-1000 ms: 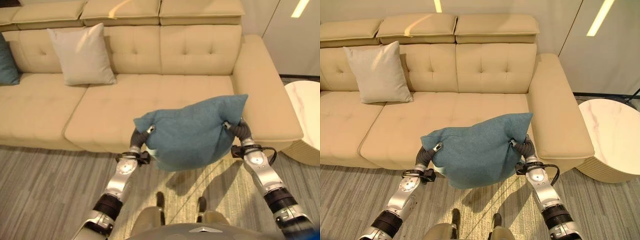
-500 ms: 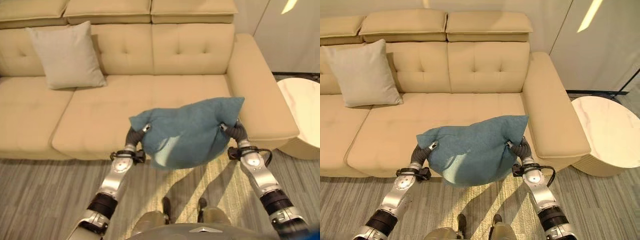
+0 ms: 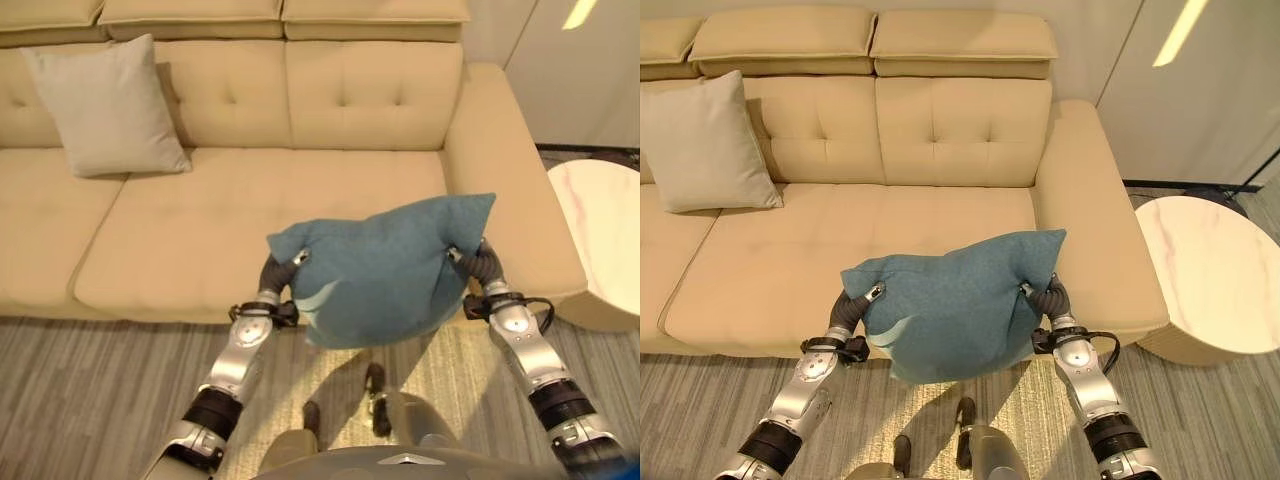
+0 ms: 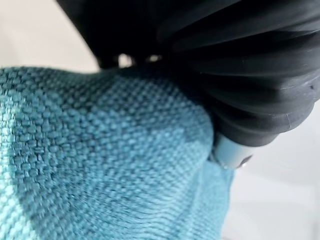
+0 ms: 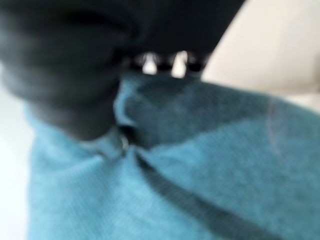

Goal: Pick up all the scattered cushions and arrange them neatly on the sofa.

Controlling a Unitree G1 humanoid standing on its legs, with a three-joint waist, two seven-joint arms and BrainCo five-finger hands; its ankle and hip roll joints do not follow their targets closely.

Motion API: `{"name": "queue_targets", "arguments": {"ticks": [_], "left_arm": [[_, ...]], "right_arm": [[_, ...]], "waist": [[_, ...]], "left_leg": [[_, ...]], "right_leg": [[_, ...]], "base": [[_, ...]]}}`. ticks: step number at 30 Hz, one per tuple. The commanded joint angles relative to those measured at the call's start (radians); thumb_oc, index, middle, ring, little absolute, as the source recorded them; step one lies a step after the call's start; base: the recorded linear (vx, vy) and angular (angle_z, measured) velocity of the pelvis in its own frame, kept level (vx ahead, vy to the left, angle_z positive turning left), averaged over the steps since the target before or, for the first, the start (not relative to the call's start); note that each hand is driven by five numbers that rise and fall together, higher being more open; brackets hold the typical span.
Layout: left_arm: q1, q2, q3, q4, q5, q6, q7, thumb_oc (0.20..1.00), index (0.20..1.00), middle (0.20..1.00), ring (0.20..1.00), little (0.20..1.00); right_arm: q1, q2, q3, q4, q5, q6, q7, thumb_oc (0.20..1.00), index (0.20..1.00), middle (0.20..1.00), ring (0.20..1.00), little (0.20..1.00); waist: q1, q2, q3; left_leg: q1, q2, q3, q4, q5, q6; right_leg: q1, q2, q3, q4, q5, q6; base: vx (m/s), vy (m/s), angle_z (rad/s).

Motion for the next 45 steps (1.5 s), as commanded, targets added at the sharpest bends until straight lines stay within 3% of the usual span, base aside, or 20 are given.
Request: {"name": "queue_targets", "arguments": {"ticks": [1, 3, 4, 5, 6, 7, 11, 13, 15, 19, 20, 24, 27, 29, 31, 37, 40, 41, 42, 45], "left_arm": [[-0.059, -0.004, 0.004, -0.081, -0.012, -0.087, -0.049, 0.200, 0.200, 0.200, 0.200, 0.200], [-0.059, -0.003, 0.004, -0.082, -0.013, -0.084, -0.051, 0.200, 0.200, 0.200, 0.200, 0.200], [-0.058, -0.006, 0.005, -0.081, -0.010, -0.075, -0.055, 0.200, 0.200, 0.200, 0.200, 0.200], [-0.059, -0.005, 0.005, -0.081, -0.010, -0.075, -0.055, 0.200, 0.200, 0.200, 0.200, 0.200], [-0.055, -0.005, 0.005, -0.084, -0.008, -0.074, -0.058, 0.200, 0.200, 0.200, 0.200, 0.200], [-0.055, -0.007, 0.005, -0.084, -0.007, -0.073, -0.057, 0.200, 0.200, 0.200, 0.200, 0.200], [-0.053, -0.005, 0.008, -0.093, -0.007, -0.073, -0.053, 0.200, 0.200, 0.200, 0.200, 0.200], [-0.047, -0.007, 0.011, -0.093, -0.011, -0.076, -0.053, 0.200, 0.200, 0.200, 0.200, 0.200], [-0.050, -0.003, 0.009, -0.093, -0.009, -0.076, -0.054, 0.200, 0.200, 0.200, 0.200, 0.200], [-0.053, 0.025, 0.015, -0.111, -0.007, -0.073, -0.057, 0.200, 0.200, 0.200, 0.200, 0.200], [-0.051, 0.038, 0.026, -0.118, -0.005, -0.072, -0.054, 0.200, 0.200, 0.200, 0.200, 0.200], [-0.051, 0.054, 0.045, -0.123, -0.003, -0.074, -0.048, 0.200, 0.200, 0.200, 0.200, 0.200], [-0.050, 0.051, 0.046, -0.118, -0.004, -0.076, -0.043, 0.200, 0.200, 0.200, 0.200, 0.200], [-0.050, 0.050, 0.046, -0.118, -0.004, -0.076, -0.043, 0.200, 0.200, 0.200, 0.200, 0.200], [-0.066, 0.042, 0.053, -0.103, 0.004, -0.077, -0.035, 0.200, 0.200, 0.200, 0.200, 0.200], [-0.066, 0.024, 0.036, -0.099, 0.002, -0.088, -0.040, 0.200, 0.200, 0.200, 0.200, 0.200], [-0.071, 0.008, 0.016, -0.086, 0.001, -0.088, -0.046, 0.200, 0.200, 0.200, 0.200, 0.200], [-0.083, 0.003, 0.009, -0.086, -0.004, -0.089, -0.044, 0.200, 0.200, 0.200, 0.200, 0.200], [-0.086, 0.001, 0.006, -0.086, -0.009, -0.089, -0.049, 0.200, 0.200, 0.200, 0.200, 0.200], [-0.092, 0.002, 0.004, -0.088, -0.016, -0.091, -0.049, 0.200, 0.200, 0.200, 0.200, 0.200]], "right_arm": [[-0.032, 0.033, -0.008, -0.123, 0.033, -0.116, -0.009, 0.200, 0.200, 0.200, 0.200, 0.200], [-0.032, 0.030, -0.012, -0.123, 0.035, -0.114, -0.008, 0.200, 0.200, 0.200, 0.200, 0.200], [-0.027, 0.024, -0.025, -0.117, 0.036, -0.113, -0.009, 0.200, 0.200, 0.200, 0.200, 0.200], [-0.028, 0.024, -0.025, -0.117, 0.036, -0.112, -0.009, 0.200, 0.200, 0.200, 0.200, 0.200], [-0.026, 0.021, -0.030, -0.118, 0.035, -0.113, -0.006, 0.200, 0.200, 0.200, 0.200, 0.200], [-0.028, 0.018, -0.033, -0.112, 0.032, -0.113, -0.007, 0.200, 0.200, 0.200, 0.200, 0.200], [-0.035, 0.018, -0.040, -0.103, 0.023, -0.105, -0.010, 0.200, 0.200, 0.200, 0.200, 0.200], [-0.033, 0.021, -0.036, -0.105, 0.016, -0.107, -0.006, 0.200, 0.200, 0.200, 0.200, 0.200], [-0.026, 0.025, -0.045, -0.110, 0.005, -0.103, -0.001, 0.200, 0.200, 0.200, 0.200, 0.200], [-0.018, 0.051, -0.048, -0.136, -0.001, -0.103, 0.011, 0.200, 0.200, 0.200, 0.200, 0.200], [-0.026, 0.062, -0.045, -0.135, -0.001, -0.105, 0.015, 0.200, 0.200, 0.200, 0.200, 0.200], [-0.037, 0.079, -0.033, -0.138, -0.002, -0.103, 0.026, 0.200, 0.200, 0.200, 0.200, 0.200], [-0.046, 0.071, -0.024, -0.126, 0.000, -0.099, 0.026, 0.200, 0.200, 0.200, 0.200, 0.200], [-0.047, 0.071, -0.024, -0.126, 0.000, -0.099, 0.026, 0.200, 0.200, 0.200, 0.200, 0.200], [-0.081, 0.067, -0.006, -0.114, 0.012, -0.096, 0.022, 0.200, 0.200, 0.200, 0.200, 0.200], [-0.064, 0.054, -0.012, -0.114, 0.013, -0.099, 0.020, 0.200, 0.200, 0.200, 0.200, 0.200], [-0.032, 0.041, -0.027, -0.126, 0.010, -0.102, 0.019, 0.200, 0.200, 0.200, 0.200, 0.200], [-0.027, 0.032, -0.034, -0.124, 0.010, -0.103, 0.014, 0.200, 0.200, 0.200, 0.200, 0.200], [-0.029, 0.021, -0.035, -0.122, 0.014, -0.101, 0.011, 0.200, 0.200, 0.200, 0.200, 0.200], [-0.036, 0.009, -0.033, -0.124, 0.019, -0.106, 0.004, 0.200, 0.200, 0.200, 0.200, 0.200]], "waist": [[-0.003, -0.062, -0.077], [-0.001, -0.067, -0.075], [0.013, -0.069, -0.069], [0.012, -0.073, -0.071], [0.014, -0.069, -0.073], [0.025, -0.050, -0.076], [0.046, -0.023, -0.073], [0.049, -0.016, -0.075], [0.044, -0.011, -0.085], [0.053, -0.021, -0.085], [0.055, -0.021, -0.077], [0.057, -0.016, -0.070], [0.043, -0.022, -0.081], [0.044, -0.022, -0.079], [0.022, -0.037, -0.066], [0.009, -0.053, -0.075], [-0.008, -0.052, -0.101], [-0.016, -0.056, -0.092], [-0.014, -0.064, -0.081], [-0.012, -0.075, -0.071]], "left_leg": [[-0.123, -0.007, 0.109, 0.368, -0.094, 0.022], [-0.160, 0.000, 0.132, 0.395, -0.097, 0.031], [-0.196, 0.020, 0.162, 0.289, -0.133, 0.042], [-0.196, 0.015, 0.163, 0.282, -0.125, 0.042], [-0.192, 0.015, 0.154, 0.224, -0.108, 0.036], [-0.189, 0.013, 0.127, 0.089, -0.040, 0.012], [-0.189, -0.002, 0.072, -0.063, 0.048, -0.016], [-0.171, 0.004, 0.061, -0.102, 0.057, -0.017], [-0.161, 0.006, 0.064, -0.082, 0.065, -0.016], [-0.157, -0.010, 0.090, -0.007, 0.002, 0.025], [-0.146, -0.013, 0.108, 0.017, -0.025, 0.047], [-0.122, -0.008, 0.137, 0.018, -0.047, 0.067], [-0.065, -0.028, 0.135, -0.012, -0.073, 0.076], [-0.063, -0.027, 0.135, -0.013, -0.074, 0.076], [0.006, -0.048, 0.130, -0.035, -0.120, 0.080], [0.064, -0.057, 0.084, -0.041, -0.156, 0.064], [0.096, -0.004, 0.066, -0.047, -0.154, 0.020], [0.053, 0.022, 0.069, 0.029, -0.116, -0.009], [0.005, 0.040, 0.082, 0.108, -0.078, -0.017], [-0.074, 0.051, 0.082, 0.221, -0.059, -0.008]], "right_leg": [[0.109, -0.003, 0.101, -0.254, 0.128, 0.105], [0.122, -0.008, 0.098, -0.257, 0.122, 0.101], [0.159, -0.016, 0.093, -0.261, 0.093, 0.105], [0.156, -0.021, 0.093, -0.261, 0.095, 0.106], [0.165, -0.021, 0.093, -0.262, 0.089, 0.108], [0.182, -0.011, 0.094, -0.264, 0.075, 0.113], [0.229, -0.007, 0.115, -0.249, 0.028, 0.121], [0.230, -0.008, 0.122, -0.234, 0.019, 0.125], [0.245, -0.036, 0.119, -0.225, 0.008, 0.137], [0.235, -0.103, 0.148, -0.141, -0.004, 0.153], [0.202, -0.126, 0.159, -0.070, 0.024, 0.162], [0.131, -0.145, 0.168, 0.022, 0.064, 0.162], [0.080, -0.101, 0.172, -0.053, 0.071, 0.150], [0.083, -0.100, 0.172, -0.055, 0.071, 0.150], [-0.028, -0.064, 0.122, -0.210, 0.139, 0.177], [0.004, -0.057, 0.174, -0.234, 0.170, 0.183], [0.039, -0.059, 0.157, -0.220, 0.150, 0.163], [0.055, -0.064, 0.137, -0.215, 0.138, 0.152], [0.070, -0.068, 0.126, -0.216, 0.132, 0.139], [0.093, -0.061, 0.115, -0.227, 0.122, 0.121]], "base": [[0.16, -0.102, 0.33], [0.18, -0.028, 0.09], [0.21, 0.023, 0.15], [0.28, 0.046, 0.27], [0.21, 0.119, 0.15], [0.22, 0.118, 0.02], [0.24, 0.182, -0.10], [0.20, 0.196, -0.33], [0.23, 0.257, -0.29], [0.17, 0.281, -0.26], [0.10, 0.230, -0.42], [0.08, 0.173, -0.37], [0.22, 0.104, -0.18], [0.15, 0.023, -0.10], [0.31, -0.009, -0.23], [0.26, -0.081, 0.20], [0.27, -0.156, 0.29], [0.17, -0.185, 0.64], [0.07, -0.164, 0.77], [0.05, -0.077, 0.51]]}}
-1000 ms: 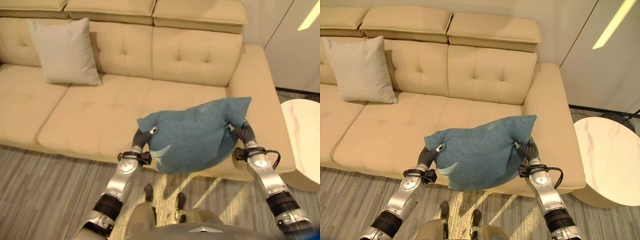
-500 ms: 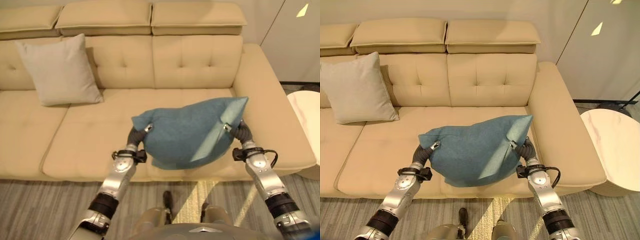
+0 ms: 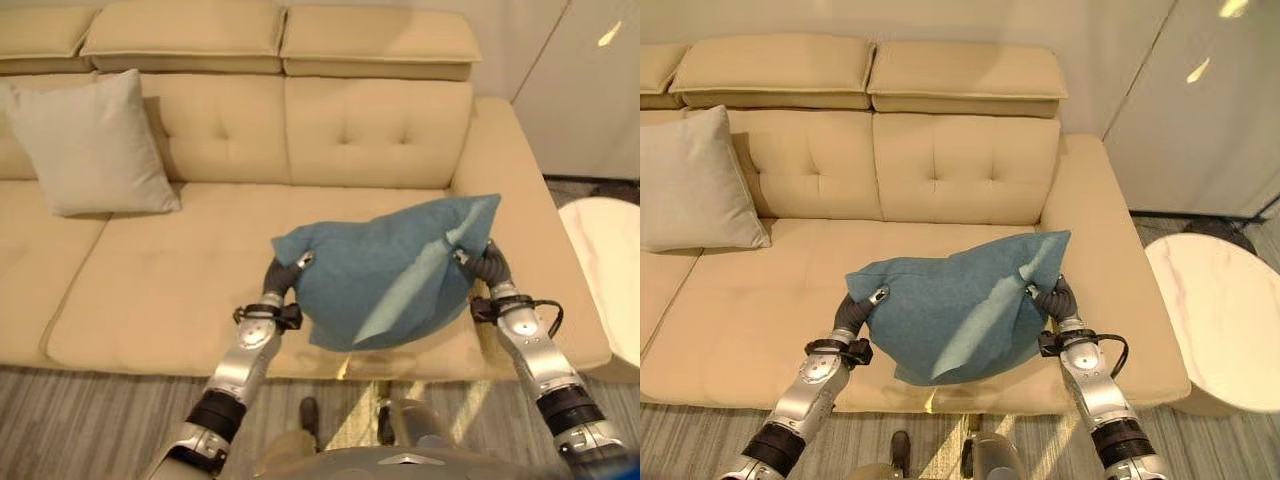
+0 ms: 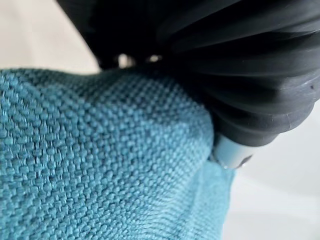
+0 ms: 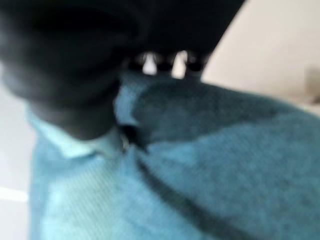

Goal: Pick up all the scattered cushions and arrange them neatly on the sofa.

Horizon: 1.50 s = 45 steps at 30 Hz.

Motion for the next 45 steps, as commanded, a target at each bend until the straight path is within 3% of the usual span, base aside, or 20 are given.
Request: {"name": "queue_targets", "arguments": {"ticks": [1, 2, 3, 6, 9, 17, 23, 32, 45], "left_arm": [[-0.073, 0.007, 0.016, -0.098, -0.018, -0.092, -0.027, 0.200, 0.200, 0.200, 0.200, 0.200], [-0.070, 0.002, 0.020, -0.100, -0.015, -0.089, -0.028, 0.200, 0.200, 0.200, 0.200, 0.200], [-0.069, 0.002, 0.019, -0.101, -0.015, -0.089, -0.028, 0.200, 0.200, 0.200, 0.200, 0.200], [-0.086, -0.001, 0.020, -0.091, -0.015, -0.097, -0.023, 0.200, 0.200, 0.200, 0.200, 0.200], [-0.088, -0.002, 0.021, -0.098, -0.019, -0.099, -0.018, 0.200, 0.200, 0.200, 0.200, 0.200], [-0.096, 0.084, 0.098, -0.157, 0.003, -0.110, 0.002, 0.200, 0.200, 0.200, 0.200, 0.200], [-0.149, 0.120, 0.116, -0.164, 0.025, -0.118, 0.038, 0.200, 0.200, 0.200, 0.200, 0.200], [-0.440, 0.175, 0.040, -0.063, 0.037, -0.139, 0.147, 0.200, 0.200, 0.200, 0.200, 0.200], [-0.905, 0.294, -0.106, 0.211, -0.029, -0.175, 0.251, 0.200, 0.200, 0.200, 0.200, 0.200]], "right_arm": [[-0.046, 0.008, -0.002, -0.090, 0.032, -0.108, -0.003, 0.200, 0.200, 0.200, 0.200, 0.200], [-0.046, 0.002, -0.010, -0.083, 0.029, -0.109, -0.006, 0.200, 0.200, 0.200, 0.200, 0.200], [-0.046, 0.002, -0.010, -0.083, 0.029, -0.109, -0.006, 0.200, 0.200, 0.200, 0.200, 0.200], [-0.049, -0.001, -0.026, -0.074, 0.019, -0.105, -0.014, 0.200, 0.200, 0.200, 0.200, 0.200], [-0.036, 0.003, -0.042, -0.088, 0.001, -0.100, -0.016, 0.200, 0.200, 0.200, 0.200, 0.200], [-0.092, 0.040, -0.038, -0.100, -0.003, -0.095, -0.001, 0.200, 0.200, 0.200, 0.200, 0.200], [-0.167, 0.029, -0.004, -0.106, -0.010, -0.087, -0.008, 0.200, 0.200, 0.200, 0.200, 0.200], [-0.497, -0.005, 0.143, -0.026, -0.019, -0.061, -0.088, 0.200, 0.200, 0.200, 0.200, 0.200], [-0.942, -0.039, 0.287, 0.182, 0.031, -0.059, -0.214, 0.200, 0.200, 0.200, 0.200, 0.200]], "waist": [[-0.004, -0.056, -0.058], [0.001, -0.045, -0.063], [0.001, -0.046, -0.062], [0.015, -0.006, -0.058], [0.006, 0.003, -0.053], [0.033, -0.022, -0.065], [0.048, -0.027, -0.082], [0.051, -0.011, -0.068], [0.042, 0.011, -0.030]], "left_leg": [[-0.034, 0.056, 0.055, 0.188, -0.133, -0.019], [-0.037, 0.072, 0.060, 0.091, -0.123, -0.026], [-0.033, 0.070, 0.061, 0.084, -0.120, -0.026], [-0.045, 0.059, 0.054, -0.099, -0.040, -0.042], [-0.041, 0.053, 0.061, -0.088, -0.029, -0.041], [-0.053, 0.034, 0.138, 0.004, -0.120, 0.000], [-0.037, 0.038, 0.163, -0.002, -0.137, 0.003], [-0.052, 0.026, 0.151, -0.095, -0.085, -0.011], [-0.224, 0.002, 0.111, -0.157, 0.000, -0.035]], "right_leg": [[0.120, -0.024, 0.076, -0.164, 0.049, 0.137], [0.135, -0.025, 0.070, -0.171, 0.040, 0.146], [0.137, -0.026, 0.070, -0.172, 0.040, 0.146], [0.155, -0.020, 0.076, -0.174, 0.020, 0.163], [0.153, -0.040, 0.066, -0.160, 0.016, 0.175], [0.115, -0.118, 0.112, -0.171, 0.068, 0.216], [0.112, -0.134, 0.108, -0.196, 0.095, 0.228], [0.054, -0.129, 0.093, -0.223, 0.129, 0.233], [-0.132, -0.095, 0.089, -0.238, 0.177, 0.239]], "base": [[0.22, 0.008, 0.18], [0.18, 0.047, 0.12], [0.15, 0.105, 0.07], [0.13, 0.182, 0.06], [0.08, 0.206, -0.22], [0.02, 0.171, -0.40], [0.08, 0.035, -0.14], [0.05, -0.003, -0.01], [-0.01, 0.003, 0.07]]}}
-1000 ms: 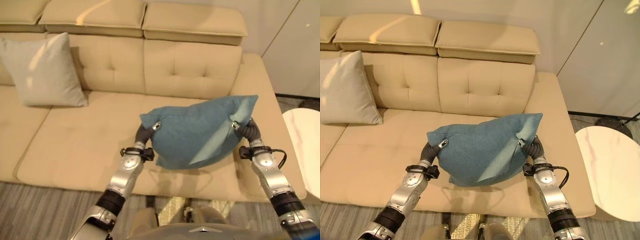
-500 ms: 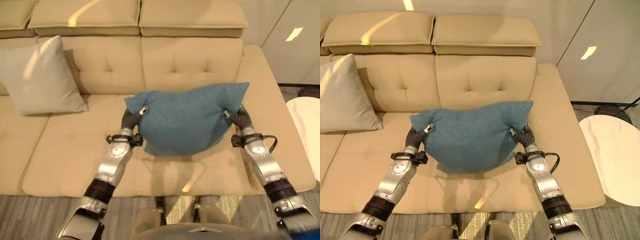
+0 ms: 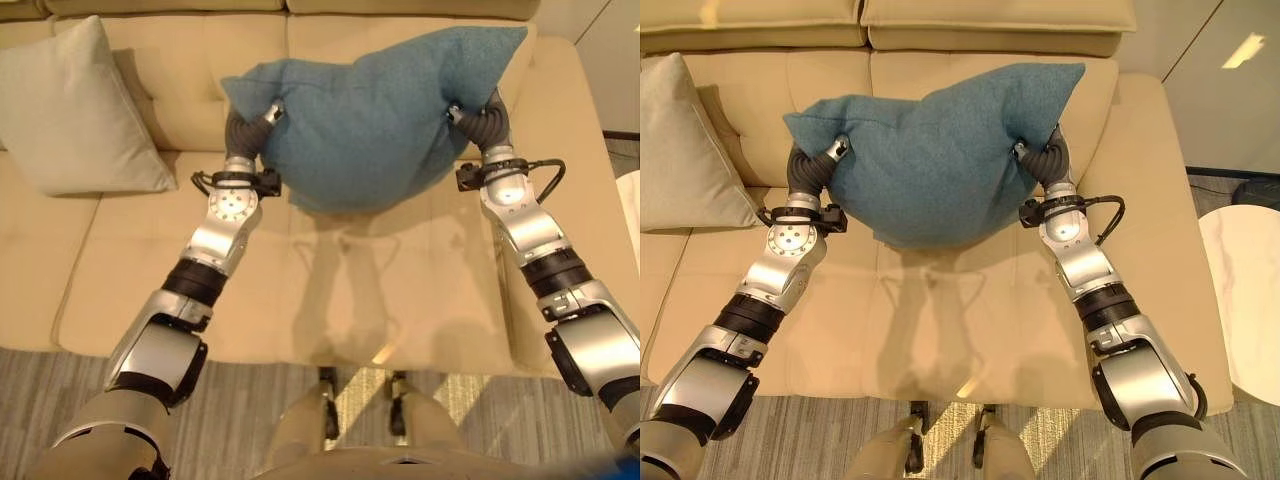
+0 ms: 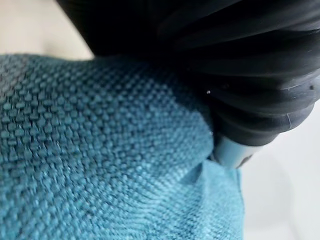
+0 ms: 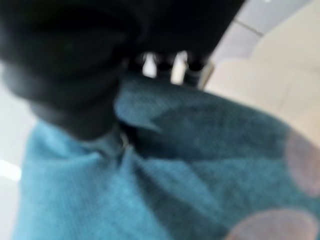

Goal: Pick up all the scattered cushions and arrange them neatly on the sofa.

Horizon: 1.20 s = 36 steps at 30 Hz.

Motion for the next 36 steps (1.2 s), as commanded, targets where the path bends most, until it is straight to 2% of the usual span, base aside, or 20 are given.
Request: {"name": "queue_targets", "arguments": {"ticks": [1, 7, 14, 21, 22, 23, 24, 25, 27, 28, 36], "left_arm": [[-0.208, 0.033, -0.055, 0.003, -0.014, -0.119, -0.007, 0.200, 0.200, 0.200, 0.200, 0.200], [-0.237, 0.048, -0.068, 0.049, -0.025, -0.116, 0.004, 0.200, 0.200, 0.200, 0.200, 0.200], [-0.240, 0.054, -0.076, 0.066, -0.022, -0.111, 0.009, 0.200, 0.200, 0.200, 0.200, 0.200], [-0.294, 0.066, -0.100, 0.174, 0.001, -0.093, 0.011, 0.200, 0.200, 0.200, 0.200, 0.200], [-0.295, 0.066, -0.100, 0.175, 0.000, -0.093, 0.011, 0.322, 0.322, 0.322, 0.322, 0.322], [-0.330, 0.071, -0.116, 0.227, 0.001, -0.086, 0.012, 1.000, 1.000, 1.000, 1.000, 1.000], [-0.330, 0.071, -0.116, 0.228, 0.001, -0.086, 0.012, 1.000, 1.000, 1.000, 1.000, 1.000], [-0.375, 0.082, -0.140, 0.289, 0.000, -0.076, 0.009, 1.000, 1.000, 1.000, 1.000, 1.000], [-0.402, 0.087, -0.151, 0.323, -0.003, -0.070, 0.008, 1.000, 1.000, 1.000, 1.000, 1.000], [-0.472, 0.110, -0.185, 0.409, 0.010, -0.051, 0.007, 1.000, 1.000, 1.000, 1.000, 1.000], [-0.579, 0.153, -0.231, 0.569, 0.010, -0.033, 0.000, 1.000, 1.000, 1.000, 1.000, 1.000]], "right_arm": [[-0.175, 0.039, 0.045, -0.062, 0.018, -0.098, -0.010, 0.200, 0.200, 0.200, 0.200, 0.200], [-0.194, 0.021, 0.075, -0.033, -0.010, -0.080, -0.031, 0.200, 0.200, 0.200, 0.200, 0.200], [-0.194, 0.037, 0.109, -0.010, -0.017, -0.074, -0.023, 0.200, 0.200, 0.200, 0.200, 0.200], [-0.244, 0.037, 0.129, 0.067, -0.016, -0.076, -0.032, 0.200, 0.200, 0.200, 0.200, 0.200], [-0.245, 0.037, 0.129, 0.068, -0.016, -0.076, -0.032, 0.200, 0.200, 0.200, 0.200, 0.200], [-0.284, 0.031, 0.154, 0.107, -0.023, -0.070, -0.036, 0.580, 0.580, 0.580, 0.580, 0.580], [-0.284, 0.031, 0.154, 0.107, -0.023, -0.070, -0.036, 0.768, 0.768, 0.768, 0.768, 0.768], [-0.337, 0.019, 0.188, 0.158, -0.027, -0.061, -0.041, 1.000, 1.000, 1.000, 1.000, 1.000], [-0.362, 0.016, 0.205, 0.191, -0.022, -0.059, -0.042, 1.000, 1.000, 1.000, 1.000, 1.000], [-0.431, 0.005, 0.239, 0.279, -0.007, -0.049, -0.048, 1.000, 1.000, 1.000, 1.000, 1.000], [-0.555, -0.045, 0.314, 0.472, 0.025, -0.026, -0.059, 1.000, 1.000, 1.000, 1.000, 1.000]], "waist": [[-0.013, -0.069, -0.035], [-0.023, -0.066, -0.024], [-0.026, -0.061, 0.001], [-0.029, -0.058, 0.012], [-0.029, -0.058, 0.011], [-0.028, -0.060, 0.010], [-0.028, -0.060, 0.010], [-0.025, -0.063, 0.011], [-0.022, -0.064, 0.012], [-0.013, -0.068, 0.015], [0.013, -0.082, 0.019]], "left_leg": [[-0.044, 0.003, -0.029, 0.031, -0.051, -0.082], [-0.075, -0.005, -0.027, 0.014, -0.030, -0.084], [-0.100, -0.006, -0.024, 0.046, -0.042, -0.086], [-0.172, -0.008, -0.029, 0.054, -0.027, -0.090], [-0.173, -0.009, -0.029, 0.054, -0.027, -0.090], [-0.188, -0.009, -0.032, 0.050, -0.020, -0.092], [-0.188, -0.009, -0.032, 0.050, -0.020, -0.092], [-0.200, -0.009, -0.036, 0.039, -0.011, -0.094], [-0.207, -0.008, -0.038, 0.037, -0.006, -0.097], [-0.223, -0.008, -0.042, 0.030, 0.004, -0.101], [-0.265, -0.010, -0.059, 0.027, 0.016, -0.109]], "right_leg": [[-0.009, -0.101, 0.040, -0.117, 0.134, 0.188], [-0.048, -0.104, 0.044, -0.120, 0.147, 0.196], [-0.067, -0.105, 0.047, -0.114, 0.150, 0.196], [-0.136, -0.110, 0.049, -0.112, 0.169, 0.198], [-0.137, -0.110, 0.048, -0.112, 0.170, 0.198], [-0.150, -0.109, 0.048, -0.113, 0.173, 0.200], [-0.150, -0.109, 0.048, -0.113, 0.173, 0.200], [-0.164, -0.107, 0.046, -0.115, 0.179, 0.202], [-0.172, -0.107, 0.043, -0.116, 0.181, 0.204], [-0.188, -0.105, 0.037, -0.117, 0.186, 0.208], [-0.223, -0.096, 0.025, -0.121, 0.190, 0.213]], "base": [[0.00, 0.000, 0.00], [0.00, 0.005, 0.01], [-0.01, 0.017, -0.14], [-0.03, 0.011, 0.00], [0.00, 0.000, 0.00], [-0.01, 0.000, -0.03], [0.00, 0.000, 0.00], [-0.02, -0.009, -0.04], [-0.02, -0.015, -0.03], [0.00, 0.000, 0.00], [-0.01, -0.017, 0.08]]}}
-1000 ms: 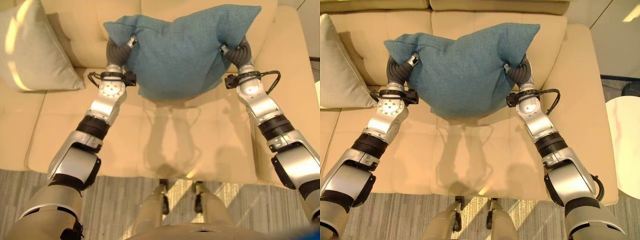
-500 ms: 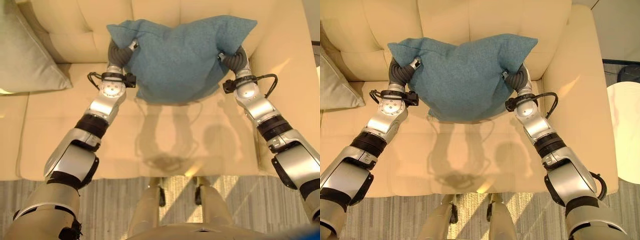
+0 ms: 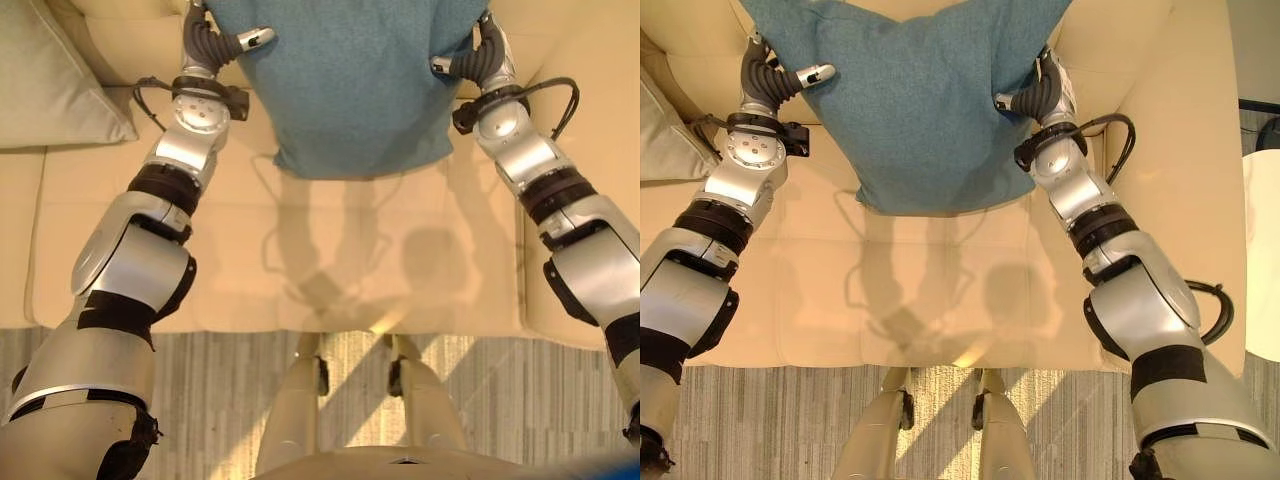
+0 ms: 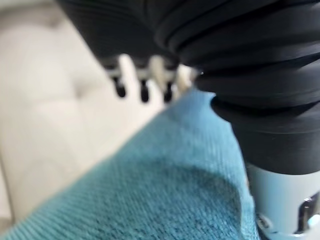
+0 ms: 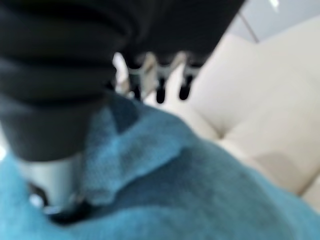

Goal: Pick up all the scattered cushions and arrange them neatly on the sofa.

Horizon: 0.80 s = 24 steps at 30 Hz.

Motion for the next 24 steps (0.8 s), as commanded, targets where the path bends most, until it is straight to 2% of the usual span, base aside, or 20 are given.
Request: {"name": "queue_targets", "arguments": {"ticks": [1, 9, 10, 15, 22, 23, 24], "left_arm": [[-0.135, 0.049, 0.001, 0.071, 0.029, -0.038, 0.003, 1.000, 1.000, 1.000, 1.000, 1.000], [-0.120, 0.089, 0.038, 0.110, -0.021, -0.045, -0.015, 1.000, 1.000, 1.000, 1.000, 1.000], [-0.095, 0.113, 0.068, 0.097, -0.056, -0.055, -0.023, 1.000, 1.000, 1.000, 1.000, 1.000], [-0.043, 0.141, 0.100, 0.052, -0.074, -0.070, -0.030, 1.000, 1.000, 1.000, 1.000, 1.000], [0.187, 0.186, 0.218, -0.160, -0.065, -0.106, -0.062, 1.000, 1.000, 1.000, 1.000, 1.000], [0.234, 0.189, 0.241, -0.209, -0.065, -0.116, -0.066, 1.000, 1.000, 1.000, 1.000, 1.000], [0.349, 0.175, 0.307, -0.319, -0.065, -0.127, -0.072, 1.000, 1.000, 1.000, 1.000, 1.000]], "right_arm": [[-0.113, -0.012, 0.033, 0.052, 0.023, -0.044, -0.015, 1.000, 1.000, 1.000, 1.000, 1.000], [-0.106, -0.074, 0.025, 0.119, 0.067, -0.040, -0.013, 1.000, 1.000, 1.000, 1.000, 1.000], [-0.084, -0.102, 0.003, 0.122, 0.085, -0.039, -0.015, 1.000, 1.000, 1.000, 1.000, 1.000], [-0.040, -0.134, -0.037, 0.091, 0.104, -0.050, -0.017, 1.000, 1.000, 1.000, 1.000, 1.000], [0.151, -0.232, -0.121, -0.053, 0.073, -0.068, 0.026, 1.000, 1.000, 1.000, 1.000, 1.000], [0.199, -0.243, -0.143, -0.092, 0.067, -0.076, 0.036, 1.000, 1.000, 1.000, 1.000, 1.000], [0.306, -0.249, -0.204, -0.179, 0.063, -0.086, 0.051, 1.000, 1.000, 1.000, 1.000, 1.000]], "waist": [[0.024, -0.054, -0.003], [0.033, -0.058, -0.003], [0.035, -0.058, -0.006], [0.033, -0.054, -0.011], [0.033, -0.052, -0.021], [0.034, -0.053, -0.024], [0.033, -0.051, -0.029]], "left_leg": [[0.017, -0.008, 0.031, 0.079, -0.146, -0.066], [0.023, -0.010, 0.026, 0.082, -0.149, -0.067], [0.034, -0.010, 0.027, 0.078, -0.150, -0.067], [0.051, -0.010, 0.027, 0.075, -0.154, -0.068], [0.133, -0.009, 0.036, 0.070, -0.171, -0.067], [0.149, -0.008, 0.038, 0.068, -0.174, -0.067], [0.185, -0.007, 0.039, 0.055, -0.176, -0.067]], "right_leg": [[0.005, -0.048, -0.001, -0.141, 0.175, 0.124], [0.015, -0.046, -0.014, -0.140, 0.168, 0.122], [0.025, -0.045, -0.019, -0.139, 0.166, 0.121], [0.037, -0.045, -0.020, -0.139, 0.161, 0.121], [0.118, -0.042, -0.028, -0.141, 0.135, 0.116], [0.132, -0.041, -0.030, -0.141, 0.130, 0.114], [0.163, -0.040, -0.034, -0.141, 0.121, 0.111]], "base": [[0.00, -0.002, 0.09], [0.01, 0.002, 0.07], [0.01, 0.005, 0.04], [0.00, 0.000, 0.00], [0.00, -0.002, 0.00], [0.04, -0.041, 0.01], [0.06, -0.051, 0.01]]}}
